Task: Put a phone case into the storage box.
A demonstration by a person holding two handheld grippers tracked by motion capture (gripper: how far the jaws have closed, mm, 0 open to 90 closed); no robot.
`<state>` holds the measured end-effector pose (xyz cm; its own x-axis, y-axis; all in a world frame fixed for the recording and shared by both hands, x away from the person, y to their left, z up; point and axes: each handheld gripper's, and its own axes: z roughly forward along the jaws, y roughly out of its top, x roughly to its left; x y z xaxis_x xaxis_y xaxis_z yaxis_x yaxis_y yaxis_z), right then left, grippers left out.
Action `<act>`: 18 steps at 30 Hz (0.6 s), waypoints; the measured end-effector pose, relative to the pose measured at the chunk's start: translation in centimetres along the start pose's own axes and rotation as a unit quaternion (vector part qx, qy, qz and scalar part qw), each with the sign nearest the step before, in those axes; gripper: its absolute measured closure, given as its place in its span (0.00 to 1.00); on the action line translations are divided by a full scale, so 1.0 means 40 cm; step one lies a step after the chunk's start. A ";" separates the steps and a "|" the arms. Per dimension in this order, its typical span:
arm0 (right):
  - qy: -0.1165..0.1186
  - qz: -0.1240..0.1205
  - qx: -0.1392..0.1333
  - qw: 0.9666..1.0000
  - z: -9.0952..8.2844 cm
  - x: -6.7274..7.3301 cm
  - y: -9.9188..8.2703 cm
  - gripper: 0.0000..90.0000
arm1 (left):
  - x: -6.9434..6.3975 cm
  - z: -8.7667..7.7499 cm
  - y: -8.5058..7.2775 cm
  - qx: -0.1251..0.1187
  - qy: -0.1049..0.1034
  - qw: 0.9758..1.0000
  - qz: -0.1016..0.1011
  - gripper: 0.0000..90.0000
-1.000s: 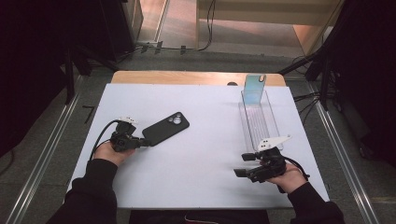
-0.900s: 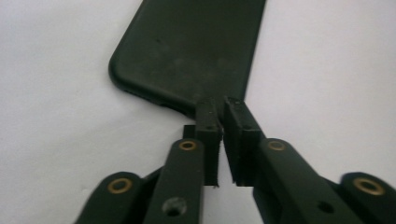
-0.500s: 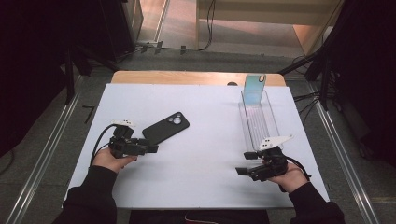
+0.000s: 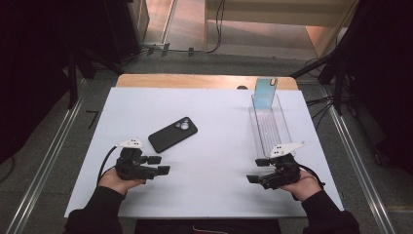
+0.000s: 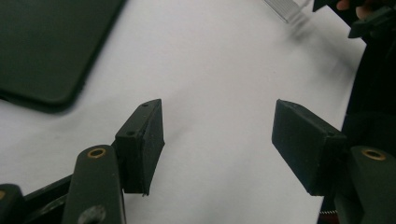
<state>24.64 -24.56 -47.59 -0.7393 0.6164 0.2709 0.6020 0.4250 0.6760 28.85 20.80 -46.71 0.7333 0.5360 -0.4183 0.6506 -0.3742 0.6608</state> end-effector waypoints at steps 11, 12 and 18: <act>0.002 -0.004 0.007 1.000 0.002 0.002 -0.002 0.26 | -0.023 0.007 -0.008 0.007 -0.001 1.000 0.011 0.35; 0.002 -0.002 0.007 1.000 0.002 0.002 -0.002 0.25 | -0.023 0.008 -0.007 0.006 0.000 1.000 0.012 0.34; 0.004 0.000 0.008 1.000 0.002 0.002 -0.002 0.25 | -0.012 -0.001 0.018 -0.008 0.008 1.000 0.017 0.31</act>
<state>24.57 -24.50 -47.71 -0.7412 0.6118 0.2763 0.6069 0.4349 0.6652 28.97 20.30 -46.01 0.7513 0.5357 -0.3855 0.6222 -0.3799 0.6845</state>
